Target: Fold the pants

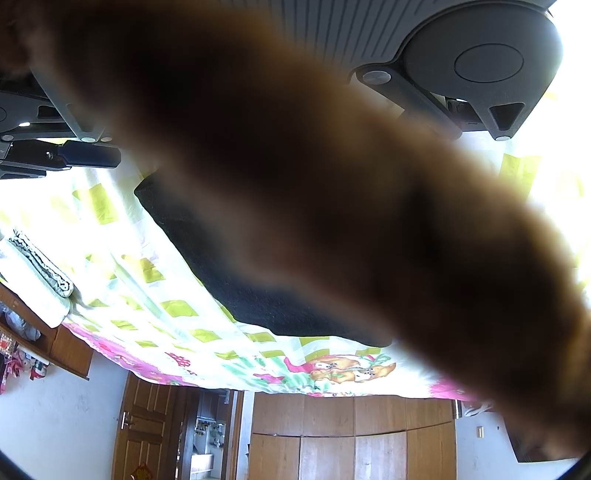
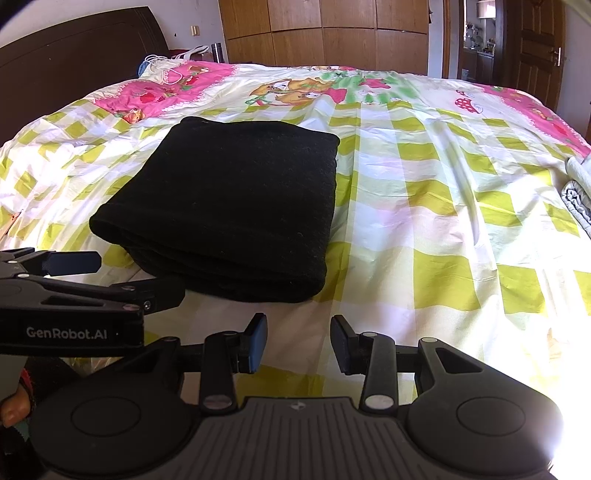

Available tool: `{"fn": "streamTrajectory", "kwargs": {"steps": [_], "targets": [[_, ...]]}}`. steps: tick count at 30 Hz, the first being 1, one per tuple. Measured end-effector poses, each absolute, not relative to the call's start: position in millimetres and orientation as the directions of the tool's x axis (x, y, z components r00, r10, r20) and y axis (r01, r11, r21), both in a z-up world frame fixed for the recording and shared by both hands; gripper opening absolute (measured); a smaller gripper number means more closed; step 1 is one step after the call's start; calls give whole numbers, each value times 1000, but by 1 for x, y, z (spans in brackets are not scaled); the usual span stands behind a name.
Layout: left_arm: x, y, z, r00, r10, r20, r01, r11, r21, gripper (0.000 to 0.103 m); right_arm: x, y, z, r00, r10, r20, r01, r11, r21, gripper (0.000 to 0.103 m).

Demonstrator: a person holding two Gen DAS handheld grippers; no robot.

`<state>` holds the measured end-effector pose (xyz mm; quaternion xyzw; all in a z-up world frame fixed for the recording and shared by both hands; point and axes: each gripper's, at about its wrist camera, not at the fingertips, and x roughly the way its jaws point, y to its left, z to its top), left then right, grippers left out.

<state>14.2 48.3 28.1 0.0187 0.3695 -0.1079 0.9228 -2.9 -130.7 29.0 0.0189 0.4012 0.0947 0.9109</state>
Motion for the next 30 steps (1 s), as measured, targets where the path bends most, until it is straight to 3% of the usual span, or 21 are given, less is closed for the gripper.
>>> {"fn": "streamTrajectory", "kwargs": {"steps": [30], "targets": [[15, 47, 26, 688, -193, -700, 232, 972, -41, 102, -3, -138, 28, 660, 198, -725, -134, 980, 145, 51]]}}
